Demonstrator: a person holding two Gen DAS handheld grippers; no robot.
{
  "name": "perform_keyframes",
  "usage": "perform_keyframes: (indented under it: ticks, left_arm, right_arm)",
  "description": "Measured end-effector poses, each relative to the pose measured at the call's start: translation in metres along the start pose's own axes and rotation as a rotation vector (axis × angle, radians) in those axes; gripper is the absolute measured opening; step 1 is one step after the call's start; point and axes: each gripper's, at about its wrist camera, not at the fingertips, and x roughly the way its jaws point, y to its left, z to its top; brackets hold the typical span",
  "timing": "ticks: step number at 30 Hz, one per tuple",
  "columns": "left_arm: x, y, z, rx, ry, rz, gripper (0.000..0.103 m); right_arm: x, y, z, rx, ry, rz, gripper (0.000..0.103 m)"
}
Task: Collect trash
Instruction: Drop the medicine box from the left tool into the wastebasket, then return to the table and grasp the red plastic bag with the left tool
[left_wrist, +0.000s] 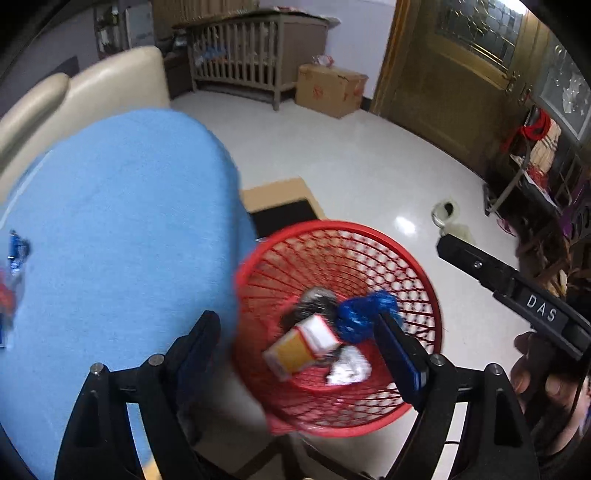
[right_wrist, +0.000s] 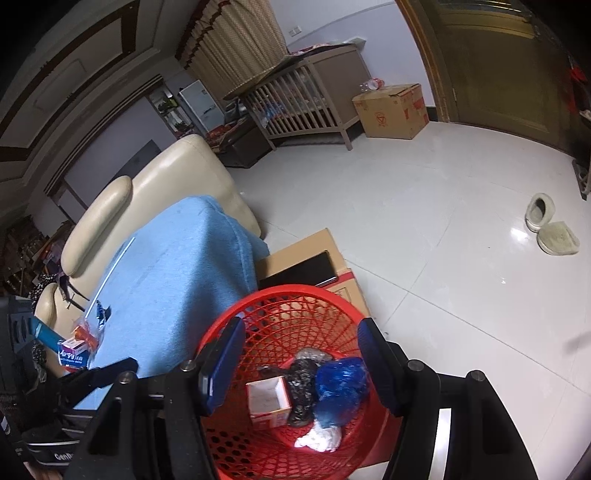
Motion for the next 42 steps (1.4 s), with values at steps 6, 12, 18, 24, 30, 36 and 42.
perform_keyframes:
  ticks: [6, 12, 18, 24, 30, 36, 42]
  left_arm:
    - [-0.045, 0.069, -0.018, -0.118, -0.115, 0.147, 0.085]
    - [-0.075, 0.148, -0.057, -0.307, -0.157, 0.259, 0.085]
    - [-0.095, 0.213, -0.096, -0.475, -0.177, 0.340, 0.085]
    - [-0.113, 0.263, -0.132, -0.591, -0.207, 0.400, 0.085]
    - [-0.119, 0.315, -0.162, -0.667, -0.223, 0.415, 0.085]
    - [-0.113, 0.361, -0.163, -0.642, -0.185, 0.449, 0.085]
    - [-0.089, 0.409, -0.146, -0.647, -0.148, 0.463, 0.085]
  right_arm:
    - [0.011, 0.033, -0.005, -0.060, 0.040, 0.034, 0.067]
    - [0.025, 0.097, -0.024, -0.187, 0.097, 0.093, 0.067]
    - [0.032, 0.171, -0.051, -0.329, 0.148, 0.166, 0.067]
    - [0.038, 0.224, -0.077, -0.449, 0.193, 0.203, 0.067]
    - [0.049, 0.261, -0.096, -0.536, 0.240, 0.216, 0.067]
    - [0.062, 0.279, -0.107, -0.577, 0.281, 0.211, 0.067]
    - [0.077, 0.296, -0.117, -0.602, 0.320, 0.204, 0.067]
